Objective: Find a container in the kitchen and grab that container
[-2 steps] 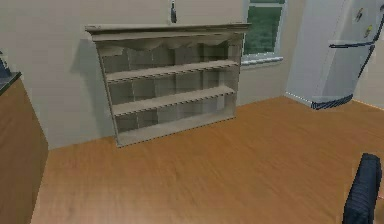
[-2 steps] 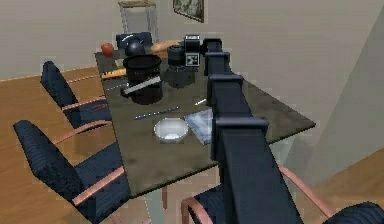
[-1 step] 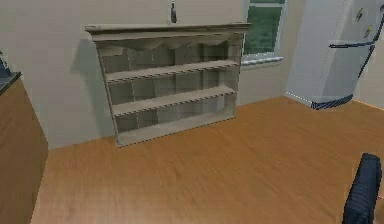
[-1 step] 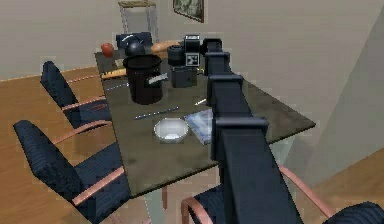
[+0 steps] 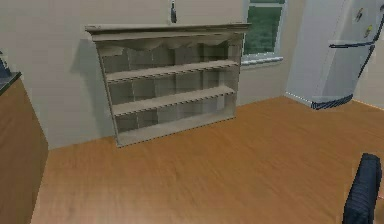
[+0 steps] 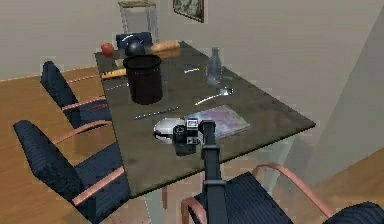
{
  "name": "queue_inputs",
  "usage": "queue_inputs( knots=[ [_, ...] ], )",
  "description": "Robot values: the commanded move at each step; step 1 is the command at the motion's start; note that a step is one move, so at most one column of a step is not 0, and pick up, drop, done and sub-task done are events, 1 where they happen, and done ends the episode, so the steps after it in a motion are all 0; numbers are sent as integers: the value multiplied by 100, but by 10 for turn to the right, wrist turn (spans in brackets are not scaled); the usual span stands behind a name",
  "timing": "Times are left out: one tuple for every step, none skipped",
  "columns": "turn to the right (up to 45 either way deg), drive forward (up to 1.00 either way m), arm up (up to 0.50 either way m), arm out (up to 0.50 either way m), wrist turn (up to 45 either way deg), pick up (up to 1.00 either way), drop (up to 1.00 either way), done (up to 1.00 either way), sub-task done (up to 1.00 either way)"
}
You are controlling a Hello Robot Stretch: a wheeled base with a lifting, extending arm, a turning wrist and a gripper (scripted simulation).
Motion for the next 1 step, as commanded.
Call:
queue_inputs(
  knots=[
    [0,0,0,0,0,100,0,0,0]
  ],
)
